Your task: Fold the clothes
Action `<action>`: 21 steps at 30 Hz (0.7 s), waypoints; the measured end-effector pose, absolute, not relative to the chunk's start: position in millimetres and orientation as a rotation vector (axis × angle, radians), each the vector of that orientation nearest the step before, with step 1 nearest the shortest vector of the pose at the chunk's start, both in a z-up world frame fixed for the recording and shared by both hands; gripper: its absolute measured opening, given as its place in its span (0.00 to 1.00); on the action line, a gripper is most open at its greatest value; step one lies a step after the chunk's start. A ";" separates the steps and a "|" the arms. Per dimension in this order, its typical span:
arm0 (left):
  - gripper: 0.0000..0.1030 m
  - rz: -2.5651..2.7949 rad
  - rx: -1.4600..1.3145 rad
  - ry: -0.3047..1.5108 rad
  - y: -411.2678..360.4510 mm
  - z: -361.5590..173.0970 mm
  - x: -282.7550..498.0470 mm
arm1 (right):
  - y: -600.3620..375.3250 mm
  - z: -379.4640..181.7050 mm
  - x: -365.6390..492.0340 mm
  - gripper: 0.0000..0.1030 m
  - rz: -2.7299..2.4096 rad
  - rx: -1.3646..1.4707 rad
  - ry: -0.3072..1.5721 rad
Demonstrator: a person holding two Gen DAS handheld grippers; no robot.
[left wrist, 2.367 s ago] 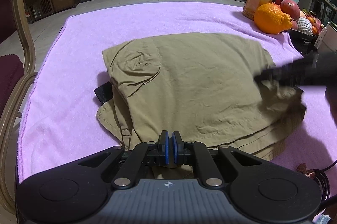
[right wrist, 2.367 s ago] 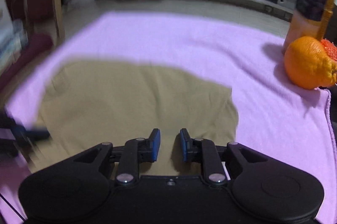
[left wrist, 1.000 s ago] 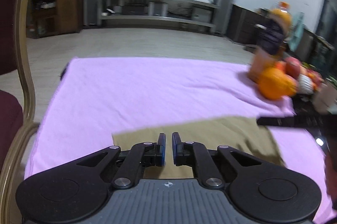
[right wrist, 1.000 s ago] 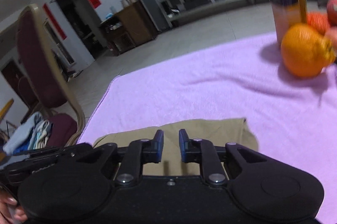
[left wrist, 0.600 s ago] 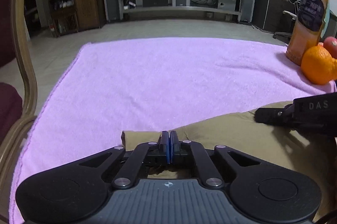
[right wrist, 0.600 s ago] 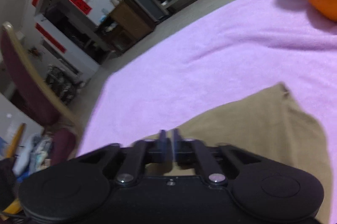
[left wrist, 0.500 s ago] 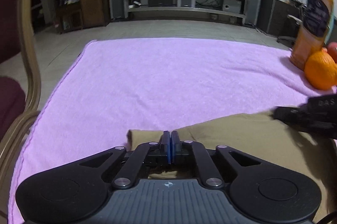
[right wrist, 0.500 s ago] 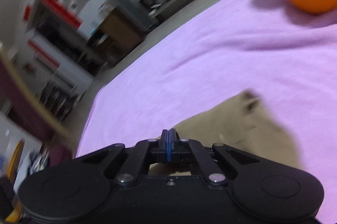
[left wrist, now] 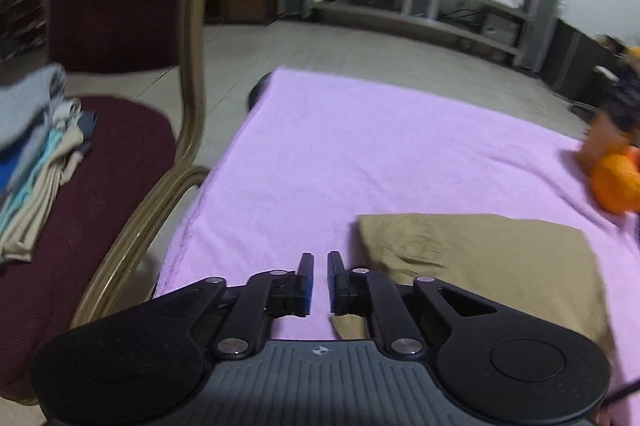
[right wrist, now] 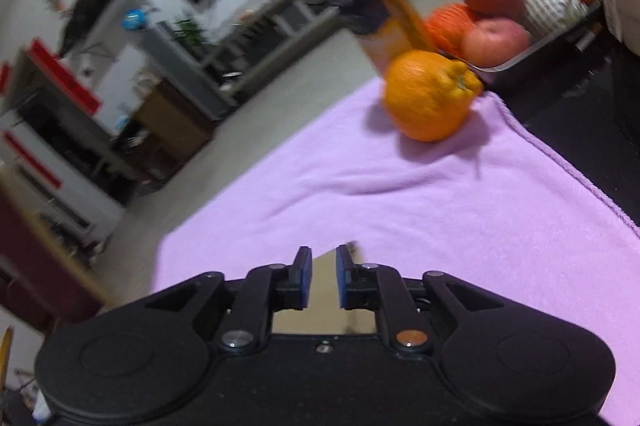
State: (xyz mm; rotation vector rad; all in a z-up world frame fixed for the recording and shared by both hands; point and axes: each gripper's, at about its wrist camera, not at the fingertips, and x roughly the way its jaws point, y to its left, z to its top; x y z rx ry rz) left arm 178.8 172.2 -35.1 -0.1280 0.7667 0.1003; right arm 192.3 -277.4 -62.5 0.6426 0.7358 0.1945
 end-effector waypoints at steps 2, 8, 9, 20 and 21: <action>0.17 0.023 -0.119 0.753 162.7 -29.5 159.7 | -271.3 -45.5 170.7 0.20 0.255 0.624 0.713; 0.15 -0.090 -0.090 0.728 140.3 -45.1 147.2 | -248.3 -58.0 159.0 0.28 0.339 0.573 0.795; 0.11 -0.088 -0.076 0.731 136.5 -50.0 152.3 | -242.8 -64.5 160.5 0.28 0.350 0.568 0.823; 0.03 -0.029 0.085 0.845 112.5 -114.3 194.2 | -159.9 -122.2 188.8 0.24 0.362 0.151 0.936; 0.03 -0.033 0.129 0.836 108.6 -115.8 190.6 | -157.2 -128.0 189.3 0.23 0.353 0.106 0.946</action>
